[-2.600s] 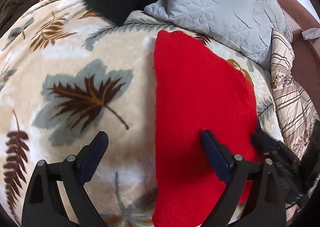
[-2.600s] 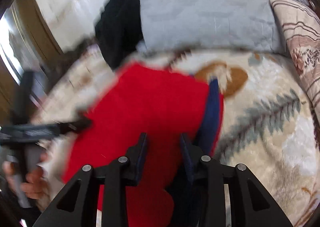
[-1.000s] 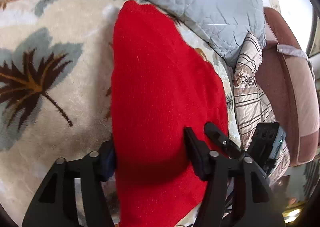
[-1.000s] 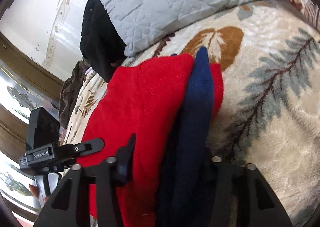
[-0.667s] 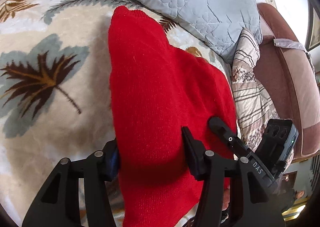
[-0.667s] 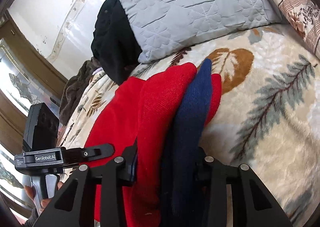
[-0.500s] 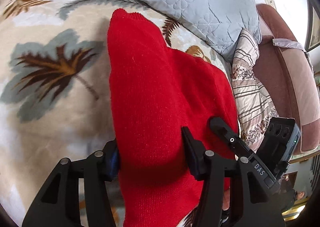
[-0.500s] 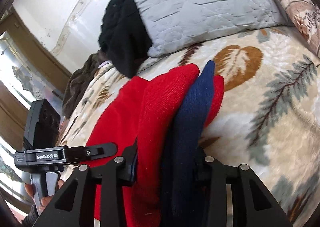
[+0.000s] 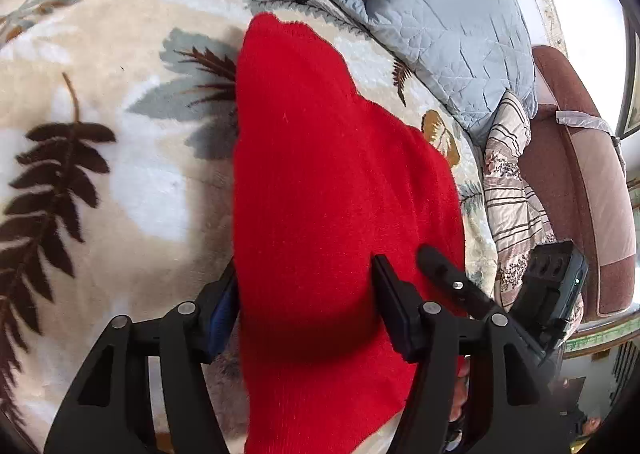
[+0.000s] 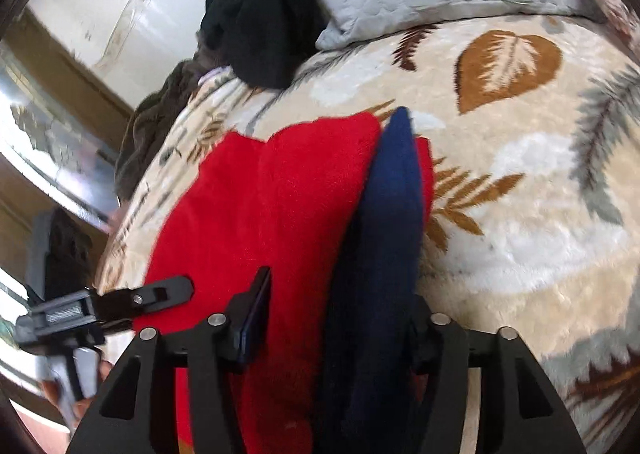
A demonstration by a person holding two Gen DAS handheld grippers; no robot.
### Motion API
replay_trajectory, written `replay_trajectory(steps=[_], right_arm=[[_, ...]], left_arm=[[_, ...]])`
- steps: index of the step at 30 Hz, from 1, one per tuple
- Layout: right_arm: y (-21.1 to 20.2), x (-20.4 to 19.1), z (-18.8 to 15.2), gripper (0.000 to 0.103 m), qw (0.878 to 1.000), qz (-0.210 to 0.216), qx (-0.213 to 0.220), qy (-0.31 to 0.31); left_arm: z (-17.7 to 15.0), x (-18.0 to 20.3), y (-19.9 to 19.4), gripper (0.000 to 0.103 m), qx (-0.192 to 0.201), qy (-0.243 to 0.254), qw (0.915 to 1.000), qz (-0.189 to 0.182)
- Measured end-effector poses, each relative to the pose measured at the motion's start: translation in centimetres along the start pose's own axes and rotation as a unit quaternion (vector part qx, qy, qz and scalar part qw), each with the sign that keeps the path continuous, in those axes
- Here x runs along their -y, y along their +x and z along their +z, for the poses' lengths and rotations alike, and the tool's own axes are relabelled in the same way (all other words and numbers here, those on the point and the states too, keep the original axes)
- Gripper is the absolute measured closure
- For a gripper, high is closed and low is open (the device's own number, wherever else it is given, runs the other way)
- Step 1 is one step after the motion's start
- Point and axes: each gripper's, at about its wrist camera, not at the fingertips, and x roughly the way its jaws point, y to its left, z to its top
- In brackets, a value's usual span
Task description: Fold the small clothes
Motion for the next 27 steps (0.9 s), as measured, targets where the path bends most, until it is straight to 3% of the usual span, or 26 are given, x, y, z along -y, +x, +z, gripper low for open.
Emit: replay_trajectory(steps=[3, 5, 6, 8, 11, 13, 14, 15, 17, 19, 22, 25, 27], right_arm=[[-3.5, 0.6, 0.6, 0.045, 0.997, -0.014, 0.073, 0.03], [-5.1, -0.4, 0.9, 0.045, 0.991, -0.021, 0.13, -0.003], [-5.2, -1.2, 0.9, 0.045, 0.989, -0.031, 0.146, -0.025], [-4.5, -2.9, 1.2, 0.048, 0.984, -0.035, 0.158, -0.075], [-1.9, -4.5, 1.5, 0.049, 0.983, -0.034, 0.134, -0.123], [1.3, -4.5, 1.9, 0.053, 0.985, -0.084, 0.078, -0.131], [2.9, -3.7, 1.9, 0.053, 0.984, -0.118, 0.044, -0.123], [4.2, -2.3, 1.9, 0.05, 0.989, -0.112, 0.023, -0.099], [3.7, -0.3, 2.6, 0.047, 0.997, -0.061, 0.029, -0.039], [2.8, 0.2, 2.9, 0.048, 0.998, -0.045, 0.027, -0.026], [0.8, -0.6, 2.5, 0.047, 0.997, -0.054, 0.039, -0.041], [-1.1, -1.0, 1.5, 0.044, 0.993, -0.069, 0.049, -0.08], [-0.3, -0.6, 0.8, 0.037, 0.991, -0.098, 0.02, -0.089]], left_arm=[[0.3, 0.9, -3.8, 0.041, 0.067, 0.038, 0.9968, 0.02], [0.8, 1.3, -6.0, 0.032, 0.118, 0.043, 0.9915, 0.034], [1.1, 1.4, -6.4, 0.026, 0.136, 0.045, 0.9887, 0.046], [1.4, 1.7, -6.1, 0.024, 0.156, 0.054, 0.9835, 0.075], [1.8, 1.7, -3.4, 0.024, 0.13, 0.072, 0.9821, 0.116], [2.0, 1.4, -0.4, 0.023, 0.103, 0.081, 0.9793, 0.155], [1.9, 1.1, 0.6, 0.016, 0.093, 0.082, 0.9781, 0.167], [1.8, 0.8, 1.2, 0.006, 0.093, 0.08, 0.9773, 0.173], [2.1, 0.1, 1.6, 0.0, 0.101, 0.066, 0.9761, 0.181], [2.4, -0.4, 1.5, 0.0, 0.091, 0.055, 0.9811, 0.162], [2.5, -0.8, 0.4, 0.0, 0.083, 0.038, 0.9849, 0.147], [1.6, -0.1, -1.1, 0.0, 0.109, 0.056, 0.9775, 0.172], [0.8, 0.5, -1.1, 0.0, 0.113, 0.078, 0.9716, 0.192]])
